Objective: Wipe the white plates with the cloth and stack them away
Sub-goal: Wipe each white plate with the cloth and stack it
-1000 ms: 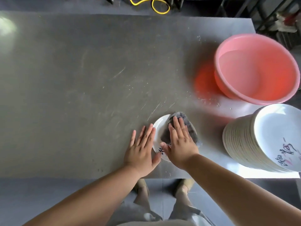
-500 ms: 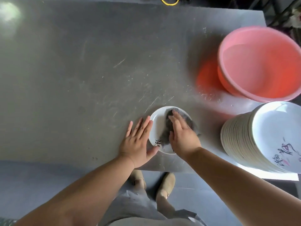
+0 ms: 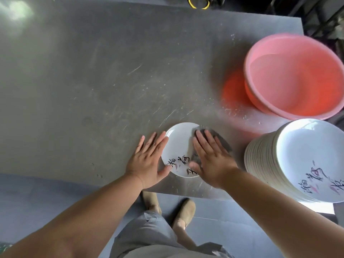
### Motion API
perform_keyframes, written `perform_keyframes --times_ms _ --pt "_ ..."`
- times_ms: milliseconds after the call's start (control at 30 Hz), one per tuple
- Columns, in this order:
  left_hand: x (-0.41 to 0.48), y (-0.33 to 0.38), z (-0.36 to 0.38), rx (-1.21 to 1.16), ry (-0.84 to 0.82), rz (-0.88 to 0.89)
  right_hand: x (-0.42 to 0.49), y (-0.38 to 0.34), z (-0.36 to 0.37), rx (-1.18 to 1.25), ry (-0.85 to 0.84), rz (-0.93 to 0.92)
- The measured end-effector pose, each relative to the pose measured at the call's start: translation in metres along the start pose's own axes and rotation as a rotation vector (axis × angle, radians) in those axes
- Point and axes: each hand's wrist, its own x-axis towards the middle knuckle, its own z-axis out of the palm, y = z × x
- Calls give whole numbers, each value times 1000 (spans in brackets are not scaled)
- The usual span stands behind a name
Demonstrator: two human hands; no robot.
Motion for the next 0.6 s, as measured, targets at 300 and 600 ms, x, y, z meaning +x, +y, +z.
perform_keyframes --times_ms 300,600 --pt "-1 -1 0 -22 39 7 54 -19 -1 -66 4 -151" --pt "-1 -1 2 -15 55 10 56 -35 -2 -3 -6 -92"
